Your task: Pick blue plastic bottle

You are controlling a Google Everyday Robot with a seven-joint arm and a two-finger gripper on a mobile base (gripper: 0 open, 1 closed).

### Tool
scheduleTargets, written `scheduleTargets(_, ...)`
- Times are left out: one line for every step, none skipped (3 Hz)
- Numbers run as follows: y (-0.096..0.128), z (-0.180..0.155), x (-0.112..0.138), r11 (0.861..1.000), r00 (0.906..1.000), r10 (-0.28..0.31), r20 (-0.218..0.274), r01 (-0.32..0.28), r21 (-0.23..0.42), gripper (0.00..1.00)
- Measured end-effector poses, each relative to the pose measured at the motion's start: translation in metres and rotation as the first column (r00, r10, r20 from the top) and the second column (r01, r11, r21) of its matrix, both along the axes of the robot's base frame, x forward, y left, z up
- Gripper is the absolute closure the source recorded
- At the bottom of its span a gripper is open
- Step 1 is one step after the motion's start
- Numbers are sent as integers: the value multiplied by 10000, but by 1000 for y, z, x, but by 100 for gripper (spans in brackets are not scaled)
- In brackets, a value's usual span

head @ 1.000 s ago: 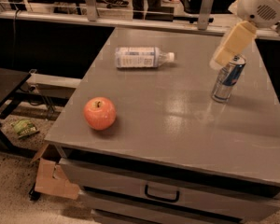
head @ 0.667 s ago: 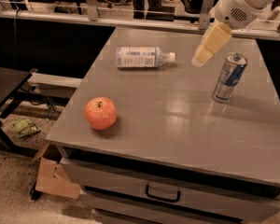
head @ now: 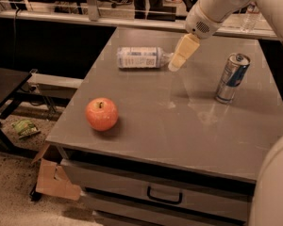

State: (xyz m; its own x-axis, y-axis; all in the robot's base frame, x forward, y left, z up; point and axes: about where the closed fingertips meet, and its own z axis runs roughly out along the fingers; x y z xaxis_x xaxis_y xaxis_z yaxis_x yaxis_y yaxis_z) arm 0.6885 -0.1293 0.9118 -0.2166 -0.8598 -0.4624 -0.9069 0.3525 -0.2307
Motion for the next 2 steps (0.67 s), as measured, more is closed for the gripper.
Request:
scheduleTargets(17, -27, 40, 9982, 9981, 566, -227, -561, 224, 0)
scheduleTargets(23, -37, 61, 9968, 9969, 731, -274, -722, 338, 0)
